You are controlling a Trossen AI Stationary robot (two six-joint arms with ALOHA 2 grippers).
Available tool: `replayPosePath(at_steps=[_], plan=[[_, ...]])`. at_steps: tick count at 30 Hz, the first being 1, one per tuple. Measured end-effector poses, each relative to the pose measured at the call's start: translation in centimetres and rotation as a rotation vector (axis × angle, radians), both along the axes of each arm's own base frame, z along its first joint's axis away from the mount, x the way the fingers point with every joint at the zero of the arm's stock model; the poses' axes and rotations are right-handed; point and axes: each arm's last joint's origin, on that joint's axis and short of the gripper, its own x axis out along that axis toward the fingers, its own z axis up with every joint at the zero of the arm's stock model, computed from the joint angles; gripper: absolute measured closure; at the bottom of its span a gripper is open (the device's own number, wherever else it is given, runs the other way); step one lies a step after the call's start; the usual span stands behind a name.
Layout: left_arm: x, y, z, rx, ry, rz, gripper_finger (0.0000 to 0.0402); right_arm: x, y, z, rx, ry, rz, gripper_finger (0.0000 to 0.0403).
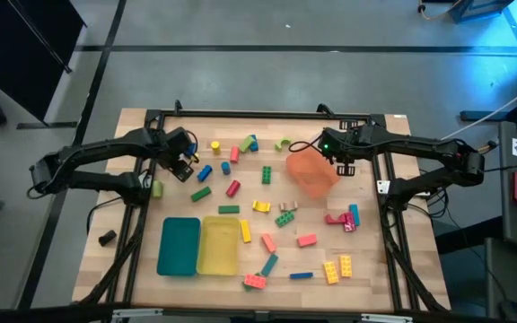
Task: Sort blocks by size
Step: Put the green cylinder block into the blue bin
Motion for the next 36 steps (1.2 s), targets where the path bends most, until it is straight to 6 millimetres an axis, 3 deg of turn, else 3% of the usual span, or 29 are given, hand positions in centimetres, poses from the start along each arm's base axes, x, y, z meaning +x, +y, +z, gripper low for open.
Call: replayPosePath(at_steps=[6, 19, 30, 36], plan=[[-0.1, -0.1, -0.2, -0.007, 0.003, 0.022, 0.0237, 0.0, 0.0, 0.0, 0.0, 0.0, 0.0, 0.0244], [-0.9, -0.5, -2.8, -0.035, 0.036, 0.071, 0.0237, 0.0, 0.0, 0.0, 0.0, 0.0, 0.0, 0.0244], [-0.5, -0.3, -2.9, -0.012, -0.004, 0.064, 0.0238, 0.0, 0.0, 0.0, 0.0, -0.001, 0.0, 0.0244], [-0.6, -0.3, -2.8, -0.015, -0.005, 0.077, 0.0281, 0.0, 0.0, 0.0, 0.0, 0.0, 0.0, 0.0244]])
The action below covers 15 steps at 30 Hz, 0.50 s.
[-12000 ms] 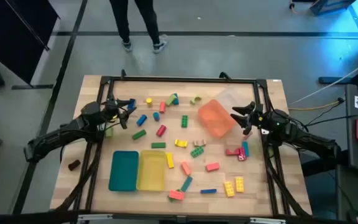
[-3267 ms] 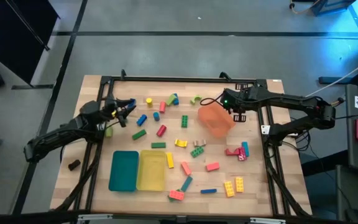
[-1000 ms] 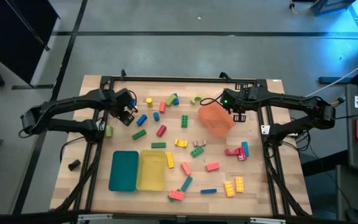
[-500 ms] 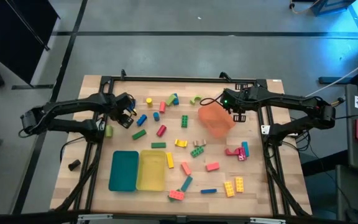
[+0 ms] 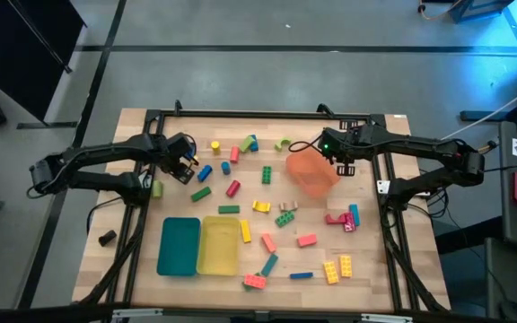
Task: Sort blocks by size
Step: Put the green cylinder block into the blue bin
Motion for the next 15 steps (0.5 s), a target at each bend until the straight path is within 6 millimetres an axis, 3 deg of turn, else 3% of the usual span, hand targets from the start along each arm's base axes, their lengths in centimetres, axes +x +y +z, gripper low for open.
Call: replayPosePath(at_steps=[8, 15], plan=[[0.3, 0.0, 0.4, -0.038, -0.038, -0.006, 0.0285, 0.0, 0.0, 0.0, 0.0, 0.001, 0.0, 0.0244], [1.7, 0.4, 3.8, -0.107, -0.197, -0.048, 0.0285, 0.0, 0.0, 0.0, 0.0, 0.001, 0.0, 0.0244]])
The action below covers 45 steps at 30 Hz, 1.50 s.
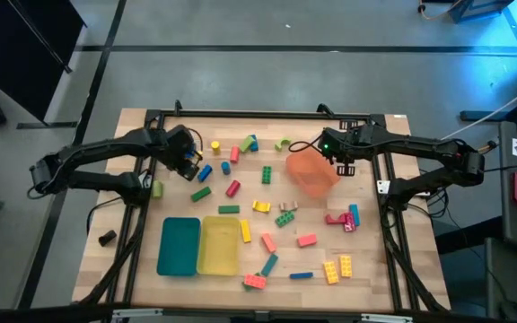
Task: Sort blocks by size
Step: Put the green cylinder block into the blue bin, then put the light green cylinder block into the blue bin
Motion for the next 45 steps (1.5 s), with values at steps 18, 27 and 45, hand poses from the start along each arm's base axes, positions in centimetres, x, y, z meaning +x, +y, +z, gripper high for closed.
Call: replayPosePath(at_steps=[18, 27, 45], plan=[[1.2, -6.5, 4.2, -0.66, -0.017, -0.059, 0.0281, 0.0, 0.0, 0.0, 0.0, 0.0, 0.0, 0.0244], [1.3, -10.6, 4.2, -0.717, 0.121, -0.047, 0.0279, 0.0, 0.0, 0.0, 0.0, 0.0, 0.0, 0.0244], [1.1, -11.7, 3.9, -0.562, 0.151, 0.031, 0.0205, 0.0, 0.0, 0.0, 0.0, -0.001, 0.0, 0.0244]])
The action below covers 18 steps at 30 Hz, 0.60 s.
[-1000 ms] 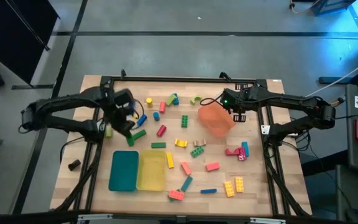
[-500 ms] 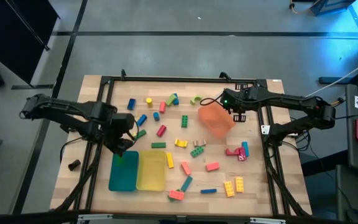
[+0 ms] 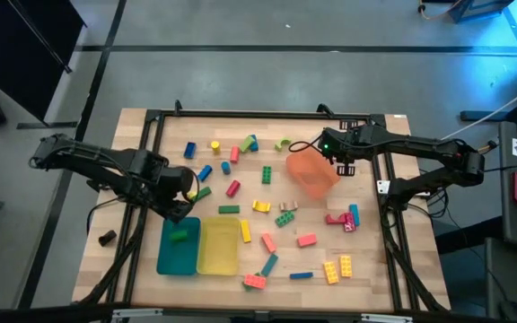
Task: Sort blocks by size
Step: Put the light green cylinder block into the blue bin
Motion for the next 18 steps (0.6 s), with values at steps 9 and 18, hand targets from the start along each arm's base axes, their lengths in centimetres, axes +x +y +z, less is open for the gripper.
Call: replayPosePath(at_steps=[9, 18], plan=[[-0.9, 1.5, -0.4, 0.214, 0.193, 0.404, 0.0204, 0.0, 0.0, 0.0, 0.0, -0.012, -0.021, 0.0244], [-1.9, 2.8, -0.5, 0.547, 0.223, 0.583, 0.0204, 0.0, 0.0, 0.0, 0.0, -0.015, -0.026, 0.0244]])
